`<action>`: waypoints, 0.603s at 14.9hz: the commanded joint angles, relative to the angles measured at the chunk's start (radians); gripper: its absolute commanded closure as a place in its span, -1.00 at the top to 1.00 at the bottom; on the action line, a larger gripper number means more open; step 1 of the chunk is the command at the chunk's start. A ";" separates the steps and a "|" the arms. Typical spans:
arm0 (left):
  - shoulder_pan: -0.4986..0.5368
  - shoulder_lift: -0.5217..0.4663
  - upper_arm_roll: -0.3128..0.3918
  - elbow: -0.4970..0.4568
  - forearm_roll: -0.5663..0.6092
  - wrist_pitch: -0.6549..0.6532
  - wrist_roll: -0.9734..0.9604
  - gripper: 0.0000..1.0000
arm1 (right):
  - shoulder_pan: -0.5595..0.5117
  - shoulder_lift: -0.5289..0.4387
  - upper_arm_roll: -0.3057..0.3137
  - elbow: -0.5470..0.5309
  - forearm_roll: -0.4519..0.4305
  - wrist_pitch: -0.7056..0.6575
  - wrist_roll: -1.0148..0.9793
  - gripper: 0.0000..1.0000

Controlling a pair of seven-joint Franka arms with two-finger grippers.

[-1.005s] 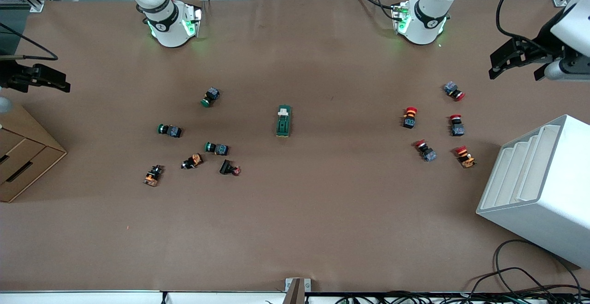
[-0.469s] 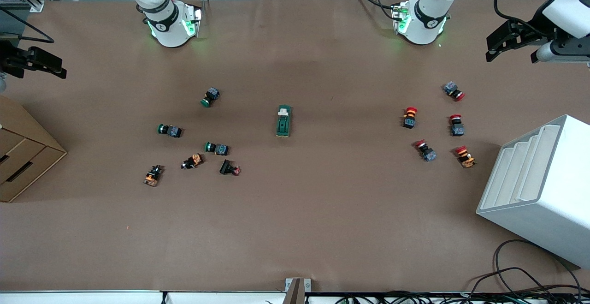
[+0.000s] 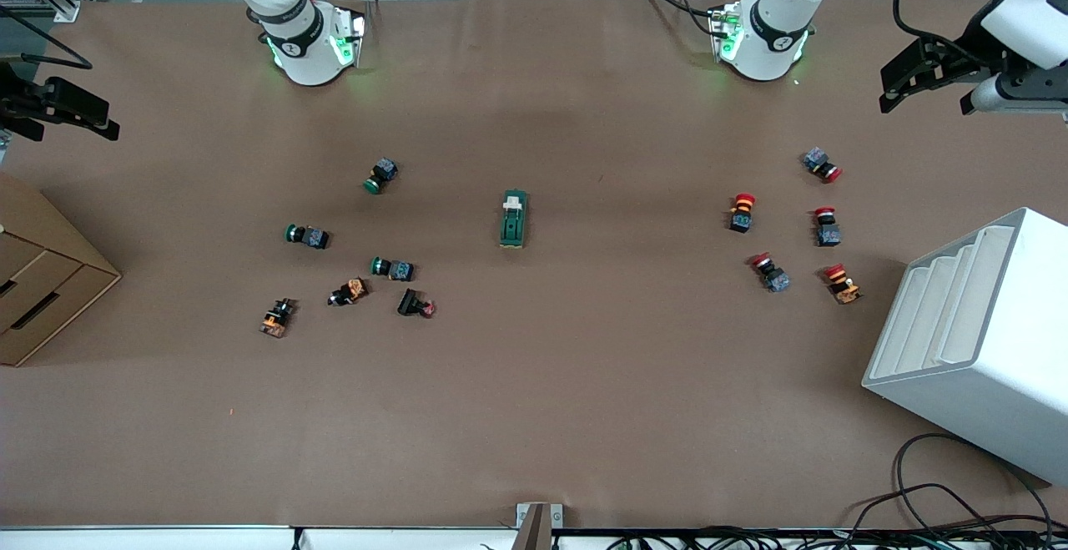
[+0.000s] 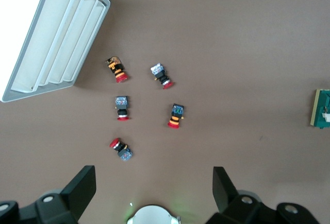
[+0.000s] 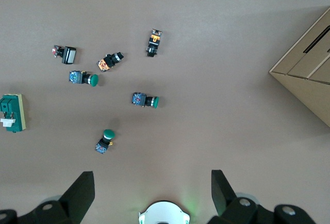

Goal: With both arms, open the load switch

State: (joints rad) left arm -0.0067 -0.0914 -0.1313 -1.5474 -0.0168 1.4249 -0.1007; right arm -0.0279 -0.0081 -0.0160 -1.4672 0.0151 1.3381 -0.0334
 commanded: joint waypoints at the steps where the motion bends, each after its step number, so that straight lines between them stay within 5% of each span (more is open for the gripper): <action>1: 0.013 -0.030 -0.005 -0.054 -0.003 0.042 0.016 1.00 | 0.028 -0.032 -0.021 -0.036 0.002 0.012 -0.011 1.00; 9: 0.013 -0.008 -0.005 -0.013 -0.006 0.042 0.013 1.00 | 0.029 -0.058 -0.025 -0.041 -0.001 0.001 -0.011 1.00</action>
State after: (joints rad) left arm -0.0029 -0.0942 -0.1333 -1.5678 -0.0168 1.4629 -0.1006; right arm -0.0138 -0.0225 -0.0269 -1.4672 0.0152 1.3344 -0.0336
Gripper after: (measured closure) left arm 0.000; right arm 0.000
